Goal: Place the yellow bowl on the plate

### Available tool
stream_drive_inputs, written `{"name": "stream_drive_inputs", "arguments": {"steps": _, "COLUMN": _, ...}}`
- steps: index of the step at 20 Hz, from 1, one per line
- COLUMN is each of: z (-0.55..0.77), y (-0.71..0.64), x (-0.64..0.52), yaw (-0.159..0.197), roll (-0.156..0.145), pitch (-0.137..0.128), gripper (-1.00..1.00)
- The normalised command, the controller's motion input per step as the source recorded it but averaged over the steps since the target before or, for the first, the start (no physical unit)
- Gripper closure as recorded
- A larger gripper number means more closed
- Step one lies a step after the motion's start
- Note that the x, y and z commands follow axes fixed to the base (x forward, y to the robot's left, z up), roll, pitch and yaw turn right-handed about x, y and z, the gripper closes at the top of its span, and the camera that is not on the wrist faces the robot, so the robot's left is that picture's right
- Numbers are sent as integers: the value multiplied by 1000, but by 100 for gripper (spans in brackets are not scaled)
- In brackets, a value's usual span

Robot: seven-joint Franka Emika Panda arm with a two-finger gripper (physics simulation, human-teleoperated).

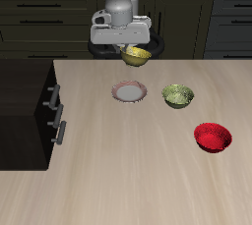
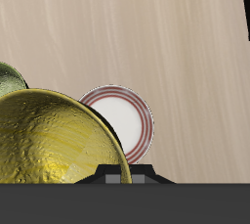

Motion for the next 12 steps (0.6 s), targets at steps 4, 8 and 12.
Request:
{"name": "stream_drive_inputs", "arguments": {"steps": 4, "z": -98, "y": 20, "x": -21, "yaw": -11, "roll": 8, "pitch": 8, "gripper": 100}}
{"name": "stream_drive_inputs", "arguments": {"steps": 8, "z": -88, "y": 18, "x": -48, "yaw": 3, "roll": -4, "pitch": -6, "gripper": 100}}
{"name": "stream_drive_inputs", "arguments": {"steps": 12, "z": -141, "y": 40, "x": -9, "yaw": -5, "roll": 10, "pitch": 20, "gripper": 100}}
